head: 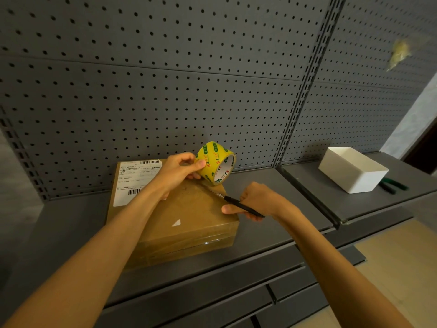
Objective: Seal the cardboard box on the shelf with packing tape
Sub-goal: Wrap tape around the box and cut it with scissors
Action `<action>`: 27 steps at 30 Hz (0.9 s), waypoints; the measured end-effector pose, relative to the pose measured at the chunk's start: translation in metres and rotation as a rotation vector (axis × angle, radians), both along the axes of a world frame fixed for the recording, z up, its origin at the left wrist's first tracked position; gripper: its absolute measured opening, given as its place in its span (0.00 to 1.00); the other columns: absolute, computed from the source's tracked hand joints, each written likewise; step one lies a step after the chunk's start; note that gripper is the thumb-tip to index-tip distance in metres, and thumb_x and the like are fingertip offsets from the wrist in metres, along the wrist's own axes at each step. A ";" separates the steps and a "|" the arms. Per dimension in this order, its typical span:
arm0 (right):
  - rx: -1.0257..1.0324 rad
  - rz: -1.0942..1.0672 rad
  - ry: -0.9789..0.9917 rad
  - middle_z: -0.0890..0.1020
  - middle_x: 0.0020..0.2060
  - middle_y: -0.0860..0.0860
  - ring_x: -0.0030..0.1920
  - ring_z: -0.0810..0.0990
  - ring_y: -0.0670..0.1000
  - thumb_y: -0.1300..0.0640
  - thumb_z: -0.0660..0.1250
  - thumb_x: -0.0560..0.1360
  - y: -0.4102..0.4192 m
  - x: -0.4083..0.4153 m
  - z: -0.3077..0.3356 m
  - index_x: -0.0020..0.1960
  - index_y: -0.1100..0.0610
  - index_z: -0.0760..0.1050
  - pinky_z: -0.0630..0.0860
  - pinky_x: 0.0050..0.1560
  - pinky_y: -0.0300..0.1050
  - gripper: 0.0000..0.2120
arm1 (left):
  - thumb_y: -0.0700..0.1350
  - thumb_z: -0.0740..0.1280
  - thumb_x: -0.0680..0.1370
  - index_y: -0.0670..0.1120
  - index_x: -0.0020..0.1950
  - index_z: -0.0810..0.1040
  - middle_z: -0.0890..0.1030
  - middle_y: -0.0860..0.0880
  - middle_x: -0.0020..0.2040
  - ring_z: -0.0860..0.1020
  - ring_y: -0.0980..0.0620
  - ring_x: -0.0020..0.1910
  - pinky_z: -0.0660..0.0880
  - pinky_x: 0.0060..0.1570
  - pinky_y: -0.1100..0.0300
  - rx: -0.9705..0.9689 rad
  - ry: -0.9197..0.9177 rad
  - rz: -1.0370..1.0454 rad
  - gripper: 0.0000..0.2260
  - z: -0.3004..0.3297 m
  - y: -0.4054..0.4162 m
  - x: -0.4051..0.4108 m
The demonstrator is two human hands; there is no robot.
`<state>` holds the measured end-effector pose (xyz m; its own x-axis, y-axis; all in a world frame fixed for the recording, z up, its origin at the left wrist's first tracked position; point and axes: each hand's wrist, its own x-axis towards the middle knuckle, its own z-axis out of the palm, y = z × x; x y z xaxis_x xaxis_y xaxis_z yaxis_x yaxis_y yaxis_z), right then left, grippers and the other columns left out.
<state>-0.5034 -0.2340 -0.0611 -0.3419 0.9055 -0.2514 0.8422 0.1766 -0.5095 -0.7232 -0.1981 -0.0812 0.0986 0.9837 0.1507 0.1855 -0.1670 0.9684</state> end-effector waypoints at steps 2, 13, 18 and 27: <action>-0.034 0.009 0.003 0.75 0.22 0.51 0.23 0.73 0.46 0.37 0.69 0.68 0.001 0.001 0.003 0.28 0.58 0.71 0.73 0.33 0.38 0.26 | 0.48 0.68 0.75 0.48 0.43 0.78 0.82 0.49 0.45 0.81 0.51 0.42 0.76 0.51 0.54 0.007 0.006 -0.001 0.04 0.001 -0.001 0.000; -0.127 0.095 -0.056 0.71 0.24 0.54 0.25 0.69 0.48 0.33 0.61 0.70 -0.005 0.007 0.019 0.28 0.58 0.67 0.70 0.38 0.39 0.29 | 0.48 0.68 0.75 0.47 0.44 0.79 0.82 0.49 0.44 0.81 0.52 0.42 0.76 0.50 0.57 0.017 0.022 0.010 0.05 0.000 0.000 0.000; -0.129 0.069 -0.012 0.72 0.24 0.53 0.26 0.71 0.49 0.35 0.64 0.71 0.000 -0.004 0.019 0.29 0.58 0.68 0.70 0.35 0.40 0.27 | 0.48 0.68 0.75 0.48 0.42 0.77 0.81 0.49 0.45 0.81 0.53 0.41 0.76 0.46 0.60 0.017 0.034 0.022 0.05 0.000 0.000 0.001; -0.152 0.028 0.041 0.73 0.25 0.52 0.25 0.71 0.48 0.36 0.67 0.69 0.015 -0.015 0.013 0.30 0.58 0.69 0.71 0.31 0.39 0.26 | 0.48 0.69 0.75 0.49 0.41 0.77 0.82 0.48 0.46 0.82 0.51 0.44 0.77 0.49 0.58 0.022 0.023 0.013 0.04 0.000 0.001 0.001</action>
